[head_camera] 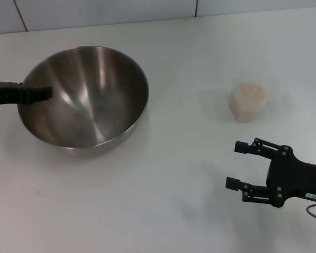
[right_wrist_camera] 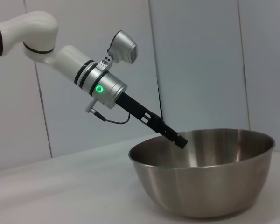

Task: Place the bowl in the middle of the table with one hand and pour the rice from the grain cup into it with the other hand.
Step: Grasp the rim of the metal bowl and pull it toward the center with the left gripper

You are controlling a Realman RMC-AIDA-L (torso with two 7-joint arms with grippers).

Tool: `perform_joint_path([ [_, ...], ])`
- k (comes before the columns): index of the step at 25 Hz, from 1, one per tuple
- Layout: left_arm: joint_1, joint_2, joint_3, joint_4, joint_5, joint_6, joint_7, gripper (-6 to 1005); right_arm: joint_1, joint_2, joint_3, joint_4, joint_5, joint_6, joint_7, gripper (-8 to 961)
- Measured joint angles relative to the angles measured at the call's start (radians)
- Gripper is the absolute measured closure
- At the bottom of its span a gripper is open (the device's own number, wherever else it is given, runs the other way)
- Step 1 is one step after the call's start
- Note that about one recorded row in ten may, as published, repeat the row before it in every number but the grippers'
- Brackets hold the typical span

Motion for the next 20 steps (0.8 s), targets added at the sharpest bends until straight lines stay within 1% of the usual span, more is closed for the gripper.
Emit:
perform_joint_path([
  [5, -0.011, 0.002, 0.0, -0.014, 0.004, 0.003, -0.001, 391, 0.0, 0.0, 0.0, 0.002, 0.0, 0.001, 0.0, 135],
  [10, -0.023, 0.001, -0.001, -0.024, 0.002, 0.005, 0.001, 616, 0.0, 0.0, 0.0, 0.003, 0.0, 0.001, 0.0, 134],
  [13, -0.031, 0.001, -0.003, -0.026, -0.002, 0.01, 0.001, 775, 0.0, 0.0, 0.0, 0.003, 0.0, 0.001, 0.0, 134],
  [14, -0.043, 0.002, -0.005, -0.034, -0.003, 0.021, 0.001, 828, 0.0, 0.0, 0.0, 0.003, 0.0, 0.001, 0.0, 134],
  [16, -0.073, 0.002, -0.033, -0.067, -0.003, 0.044, 0.004, 864, 0.0, 0.0, 0.0, 0.004, 0.0, 0.004, 0.0, 134],
  [17, -0.073, 0.002, -0.033, -0.067, -0.003, 0.044, 0.004, 881, 0.0, 0.0, 0.0, 0.004, 0.0, 0.004, 0.0, 135],
  [18, -0.096, 0.002, -0.067, -0.09, -0.003, 0.062, 0.014, 899, 0.0, 0.0, -0.001, 0.005, 0.0, 0.007, 0.0, 135],
  [20, -0.104, 0.002, -0.08, -0.096, -0.004, 0.07, 0.019, 935, 0.0, 0.0, -0.001, 0.005, 0.0, 0.008, 0.0, 135],
])
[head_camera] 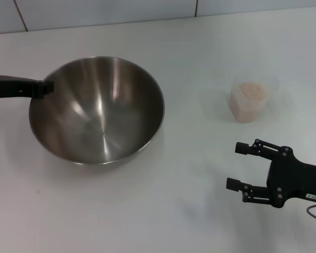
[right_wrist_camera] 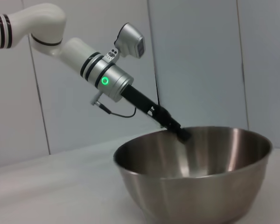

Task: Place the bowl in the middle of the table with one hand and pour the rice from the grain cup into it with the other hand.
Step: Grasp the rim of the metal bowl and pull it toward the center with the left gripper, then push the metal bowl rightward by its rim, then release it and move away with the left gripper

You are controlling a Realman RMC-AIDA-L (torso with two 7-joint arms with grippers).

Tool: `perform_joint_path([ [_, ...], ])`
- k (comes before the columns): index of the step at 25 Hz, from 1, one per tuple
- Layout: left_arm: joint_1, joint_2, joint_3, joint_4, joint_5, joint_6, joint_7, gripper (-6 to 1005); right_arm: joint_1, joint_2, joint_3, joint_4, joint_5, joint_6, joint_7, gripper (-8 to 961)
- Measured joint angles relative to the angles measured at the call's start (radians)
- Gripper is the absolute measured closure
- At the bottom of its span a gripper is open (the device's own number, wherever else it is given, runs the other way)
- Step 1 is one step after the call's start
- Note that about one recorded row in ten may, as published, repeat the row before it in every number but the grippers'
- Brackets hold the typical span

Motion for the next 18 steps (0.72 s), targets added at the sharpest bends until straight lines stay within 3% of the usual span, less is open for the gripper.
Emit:
perform_joint_path([
  [7, -0.057, -0.001, -0.055, -0.02, -0.077, 0.072, 0.044, 956, -0.001, 0.001, 0.0, 0.0, -0.004, 0.004, 0.0, 135],
  [18, -0.192, -0.011, 0.064, -0.197, -0.094, -0.042, 0.075, 956, -0.002, 0.002, 0.0, 0.001, -0.001, 0.005, 0.0, 134],
])
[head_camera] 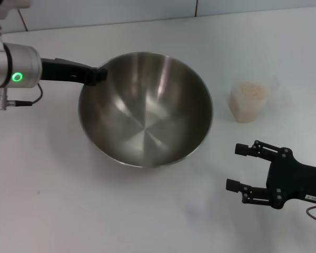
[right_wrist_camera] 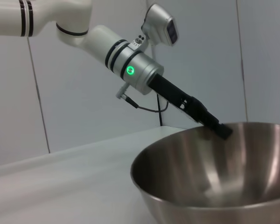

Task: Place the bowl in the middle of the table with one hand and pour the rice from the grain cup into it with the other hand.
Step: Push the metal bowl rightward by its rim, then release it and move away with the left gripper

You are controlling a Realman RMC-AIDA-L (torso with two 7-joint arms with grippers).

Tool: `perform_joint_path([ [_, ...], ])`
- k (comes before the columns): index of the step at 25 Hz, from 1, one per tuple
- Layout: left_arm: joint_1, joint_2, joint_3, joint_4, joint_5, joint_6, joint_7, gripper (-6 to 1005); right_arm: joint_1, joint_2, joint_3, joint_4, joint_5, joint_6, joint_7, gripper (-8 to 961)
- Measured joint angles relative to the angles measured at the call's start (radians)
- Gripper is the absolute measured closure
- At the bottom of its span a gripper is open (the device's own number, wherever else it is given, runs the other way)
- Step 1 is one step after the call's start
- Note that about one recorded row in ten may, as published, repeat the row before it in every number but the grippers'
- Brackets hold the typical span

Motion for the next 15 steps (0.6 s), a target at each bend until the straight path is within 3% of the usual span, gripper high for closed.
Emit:
perform_joint_path([
  [12, 0.004, -0.001, 0.005, -0.066, -0.084, -0.047, 0.084, 940, -0.007, 0.003, 0.005, 0.005, 0.0, 0.005, 0.0, 134],
  [15, 0.01, -0.002, 0.006, -0.061, -0.09, -0.046, 0.096, 838, -0.009, 0.003, 0.007, 0.003, 0.0, 0.006, 0.0, 134],
])
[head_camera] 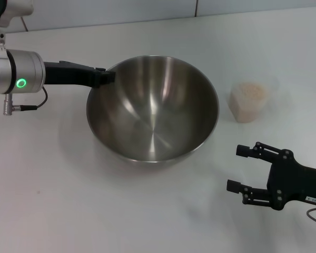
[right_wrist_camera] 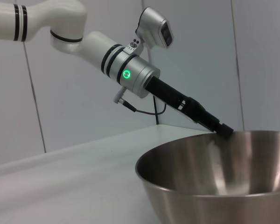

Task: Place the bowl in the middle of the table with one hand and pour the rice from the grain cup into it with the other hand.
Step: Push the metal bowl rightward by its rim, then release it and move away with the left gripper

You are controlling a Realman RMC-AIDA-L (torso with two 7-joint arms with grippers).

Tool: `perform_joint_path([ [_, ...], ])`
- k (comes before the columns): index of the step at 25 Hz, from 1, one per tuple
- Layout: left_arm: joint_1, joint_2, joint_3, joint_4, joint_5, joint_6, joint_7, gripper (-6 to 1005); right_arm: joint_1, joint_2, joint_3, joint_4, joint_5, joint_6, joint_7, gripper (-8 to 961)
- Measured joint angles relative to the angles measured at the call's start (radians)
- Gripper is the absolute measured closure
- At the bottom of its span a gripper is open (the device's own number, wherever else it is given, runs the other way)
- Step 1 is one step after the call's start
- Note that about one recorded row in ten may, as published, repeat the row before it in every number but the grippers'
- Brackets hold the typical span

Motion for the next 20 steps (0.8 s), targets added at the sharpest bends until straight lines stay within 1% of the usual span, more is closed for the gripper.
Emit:
perform_joint_path([
  [3, 0.016, 0.001, 0.0, 0.029, -0.031, 0.023, 0.029, 737, -0.004, 0.001, 0.003, 0.002, 0.001, 0.0, 0.002, 134],
  [4, 0.056, 0.004, 0.0, 0.095, -0.08, 0.065, 0.082, 707, -0.01, 0.001, 0.012, 0.006, 0.004, 0.0, 0.008, 134],
  [5, 0.056, 0.004, 0.0, 0.095, -0.08, 0.065, 0.082, 678, -0.01, 0.001, 0.012, 0.006, 0.004, 0.0, 0.008, 134],
  [6, 0.113, 0.004, 0.0, 0.178, -0.129, 0.107, 0.151, 648, -0.022, 0.002, 0.039, 0.011, 0.006, 0.0, 0.013, 135],
  [7, 0.147, 0.004, 0.0, 0.228, -0.16, 0.135, 0.199, 618, -0.032, 0.002, 0.062, 0.014, 0.007, 0.001, 0.013, 135],
  [8, 0.147, 0.004, 0.0, 0.228, -0.16, 0.135, 0.199, 589, -0.032, 0.002, 0.062, 0.014, 0.007, 0.001, 0.013, 135],
  [9, 0.225, 0.004, 0.0, 0.323, -0.236, 0.197, 0.297, 559, -0.051, 0.002, 0.102, 0.016, 0.007, 0.001, 0.013, 135],
  [10, 0.225, 0.004, 0.0, 0.323, -0.236, 0.197, 0.297, 530, -0.051, 0.002, 0.102, 0.016, 0.007, 0.001, 0.013, 135],
  [11, 0.299, 0.007, 0.0, 0.393, -0.293, 0.258, 0.386, 500, -0.076, 0.002, 0.163, 0.018, 0.01, 0.005, 0.013, 135],
  [12, 0.333, 0.009, 0.0, 0.421, -0.308, 0.288, 0.429, 460, -0.076, 0.002, 0.163, 0.018, 0.01, 0.005, 0.013, 135],
  [13, 0.333, 0.009, 0.0, 0.421, -0.308, 0.288, 0.429, 420, -0.092, 0.003, 0.204, 0.019, 0.017, 0.013, 0.008, 135],
  [15, 0.391, 0.01, 0.001, 0.46, -0.31, 0.333, 0.494, 340, -0.128, 0.013, 0.281, 0.018, 0.057, 0.044, -0.007, 135],
  [16, 0.424, 0.01, 0.003, 0.479, -0.306, 0.358, 0.522, 300, -0.161, 0.034, 0.355, 0.004, 0.125, 0.103, -0.029, 135],
  [17, 0.447, 0.009, 0.005, 0.486, -0.303, 0.372, 0.541, 272, -0.161, 0.034, 0.355, 0.004, 0.125, 0.103, -0.029, 135],
  [18, 0.468, 0.009, 0.007, 0.491, -0.302, 0.384, 0.555, 245, -0.173, 0.045, 0.38, -0.008, 0.159, 0.137, -0.042, 135],
  [20, 0.49, 0.009, 0.007, 0.489, -0.302, 0.389, 0.563, 190, -0.185, 0.06, 0.405, -0.033, 0.203, 0.197, -0.067, 135],
])
